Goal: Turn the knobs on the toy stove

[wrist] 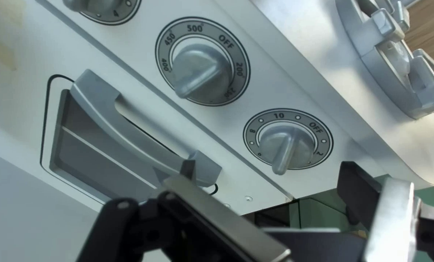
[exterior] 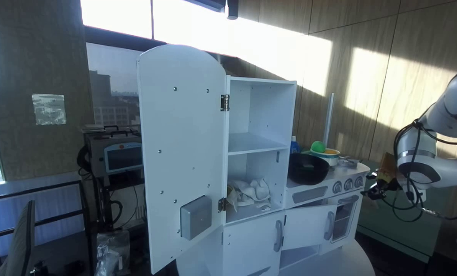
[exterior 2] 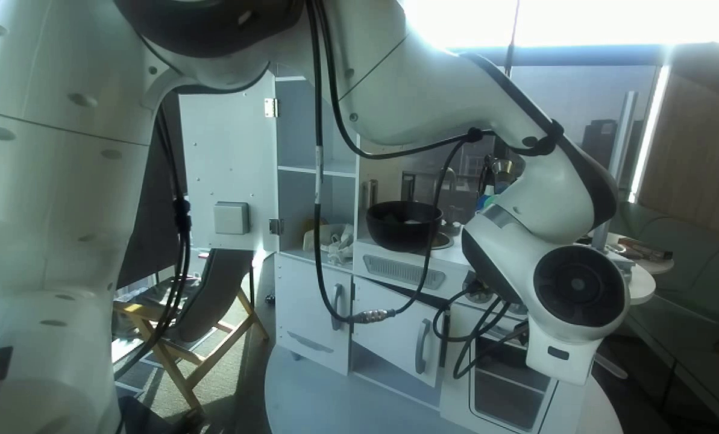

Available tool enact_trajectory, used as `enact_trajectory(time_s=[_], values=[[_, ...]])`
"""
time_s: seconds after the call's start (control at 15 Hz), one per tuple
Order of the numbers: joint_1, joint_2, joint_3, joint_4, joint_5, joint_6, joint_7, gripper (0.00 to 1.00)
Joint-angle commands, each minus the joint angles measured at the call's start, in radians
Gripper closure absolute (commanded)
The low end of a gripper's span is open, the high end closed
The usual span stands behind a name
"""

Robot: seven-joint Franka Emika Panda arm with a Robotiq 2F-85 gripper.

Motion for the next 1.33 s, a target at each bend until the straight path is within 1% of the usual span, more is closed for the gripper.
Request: enact_trajectory(time_s=[0.0, 0.33, 0.67, 0.87, 0.93, 1.13, 1.2, 1.27], values=[[-0.015, 0.039, -0.003, 0.055, 0.026, -0.013, 0.036, 0.00], [-0.020, 0.051, 0.003, 0.080, 0.030, -0.017, 0.085, 0.00], [-0.023, 0.059, 0.007, 0.094, 0.052, -0.028, 0.103, 0.00], [-0.021, 0.059, 0.010, 0.085, 0.082, -0.029, 0.092, 0.00], [-0.015, 0.044, 0.004, 0.063, 0.042, -0.014, 0.095, 0.00], [-0.015, 0.049, 0.006, 0.063, 0.053, -0.016, 0.095, 0.00], [-0.028, 0.037, 0.003, 0.051, 0.065, -0.049, 0.103, 0.00], [-0.030, 0.035, 0.002, 0.047, 0.068, -0.052, 0.115, 0.00]])
